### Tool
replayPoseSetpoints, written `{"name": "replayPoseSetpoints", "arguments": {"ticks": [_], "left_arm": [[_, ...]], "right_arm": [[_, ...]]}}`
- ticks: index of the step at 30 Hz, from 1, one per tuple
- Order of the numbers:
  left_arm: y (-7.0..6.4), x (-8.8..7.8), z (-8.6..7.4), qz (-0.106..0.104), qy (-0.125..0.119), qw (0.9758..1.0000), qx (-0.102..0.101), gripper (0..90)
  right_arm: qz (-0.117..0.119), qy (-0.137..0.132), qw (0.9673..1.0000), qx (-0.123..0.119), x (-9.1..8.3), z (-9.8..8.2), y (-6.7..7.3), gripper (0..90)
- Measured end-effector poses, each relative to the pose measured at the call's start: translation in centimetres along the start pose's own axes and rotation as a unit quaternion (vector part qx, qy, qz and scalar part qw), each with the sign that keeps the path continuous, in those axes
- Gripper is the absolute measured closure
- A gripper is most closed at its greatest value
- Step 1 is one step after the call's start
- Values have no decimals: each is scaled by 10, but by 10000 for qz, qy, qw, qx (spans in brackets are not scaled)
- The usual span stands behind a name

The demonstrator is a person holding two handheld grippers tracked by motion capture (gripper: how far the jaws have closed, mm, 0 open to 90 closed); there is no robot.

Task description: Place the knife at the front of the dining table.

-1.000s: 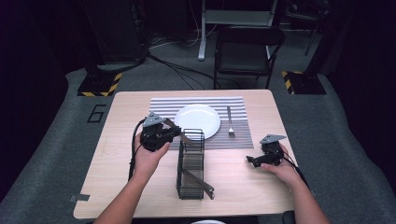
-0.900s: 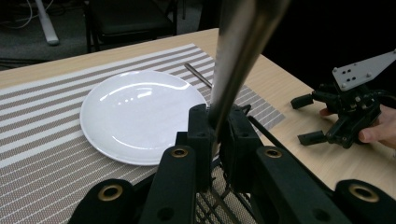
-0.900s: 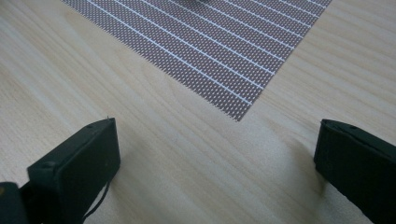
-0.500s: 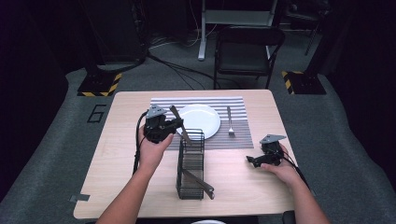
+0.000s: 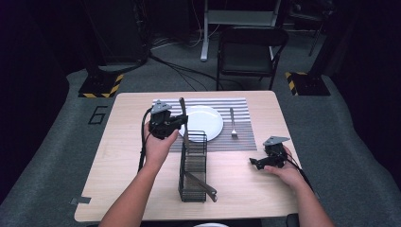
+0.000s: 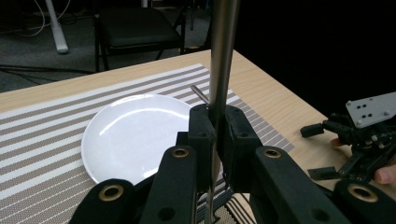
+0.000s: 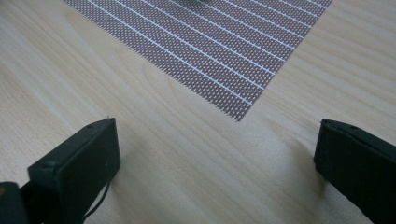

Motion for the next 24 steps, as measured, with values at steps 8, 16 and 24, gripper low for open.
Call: {"name": "replayPoseSetpoints", "arguments": {"ticks": [8, 16, 24], "left_arm": [[1, 0, 7, -43, -52, 10000, -6, 833], [-3, -15, 15, -62, -139, 9999, 63, 834], [-9, -36, 24, -45, -242, 9995, 182, 834]], "right_arm": [[0, 0, 10000, 0, 0, 0, 0, 0], [2, -1, 10000, -4, 0, 0, 0, 0], [1, -1, 10000, -4, 0, 0, 0, 0]]}}
Point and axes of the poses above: each handheld gripper's, and its own axes: x roughly forward along the jaws, z roughly out of its top, y roughly to its left, the point moved 4 cm from there along x, roughly forward along the jaws, and after that the axes turned 12 degrees about y, right-handed, at the moved point
